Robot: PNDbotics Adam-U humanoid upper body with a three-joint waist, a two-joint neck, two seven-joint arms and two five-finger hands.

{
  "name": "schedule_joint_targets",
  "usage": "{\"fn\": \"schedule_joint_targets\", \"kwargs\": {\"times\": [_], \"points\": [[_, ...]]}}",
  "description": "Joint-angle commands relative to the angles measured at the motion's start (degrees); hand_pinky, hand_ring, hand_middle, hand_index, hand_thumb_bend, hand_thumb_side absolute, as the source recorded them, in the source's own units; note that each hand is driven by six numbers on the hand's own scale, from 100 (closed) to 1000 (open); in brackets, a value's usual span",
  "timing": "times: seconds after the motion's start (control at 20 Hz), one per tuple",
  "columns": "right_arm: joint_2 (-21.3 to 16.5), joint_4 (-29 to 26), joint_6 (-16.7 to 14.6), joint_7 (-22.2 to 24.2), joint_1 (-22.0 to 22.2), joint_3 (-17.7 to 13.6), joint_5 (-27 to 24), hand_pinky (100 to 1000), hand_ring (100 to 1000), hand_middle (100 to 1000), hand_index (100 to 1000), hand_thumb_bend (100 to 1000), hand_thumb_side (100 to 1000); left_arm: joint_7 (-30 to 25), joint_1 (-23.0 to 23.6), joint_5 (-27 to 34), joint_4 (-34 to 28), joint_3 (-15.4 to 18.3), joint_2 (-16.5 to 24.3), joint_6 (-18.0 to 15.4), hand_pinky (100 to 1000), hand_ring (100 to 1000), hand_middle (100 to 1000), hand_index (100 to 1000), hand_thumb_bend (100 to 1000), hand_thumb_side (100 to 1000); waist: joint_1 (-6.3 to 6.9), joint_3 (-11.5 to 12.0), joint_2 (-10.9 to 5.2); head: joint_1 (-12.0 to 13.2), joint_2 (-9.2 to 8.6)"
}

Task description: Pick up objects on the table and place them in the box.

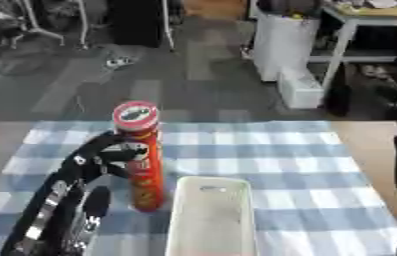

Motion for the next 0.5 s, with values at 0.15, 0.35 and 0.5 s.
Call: {"fn": "schedule_joint_targets", "kwargs": {"times": [0.15,0.35,0.5], "points": [[-0.6,-0.8,0.1,0.1,-1.5,0.2,-0.3,829,859,932,941,100,524,0.3,-1.1,0.7,-0.7,-0.4,1.1,-0.5,596,765,871,982,105,806,0.41,-1.2,-0.42,1.4,1.84],[-1.7,-0.8,0.7,0.9,-1.2,0.4,-0.4,843,871,933,941,100,525,0.2,-2.2,1.3,-0.7,-1.1,0.8,-1.1,594,763,872,981,102,801,1.57,-1.4,0.04,2.5,3.42],[-2.3,-0.8,1.3,1.6,-0.6,0.4,-0.9,853,884,934,928,100,527,0.3,-2.5,1.5,-0.7,-1.1,0.8,-1.4,594,763,873,981,100,797,2.27,-1.6,0.12,3.5,4.68]]}}
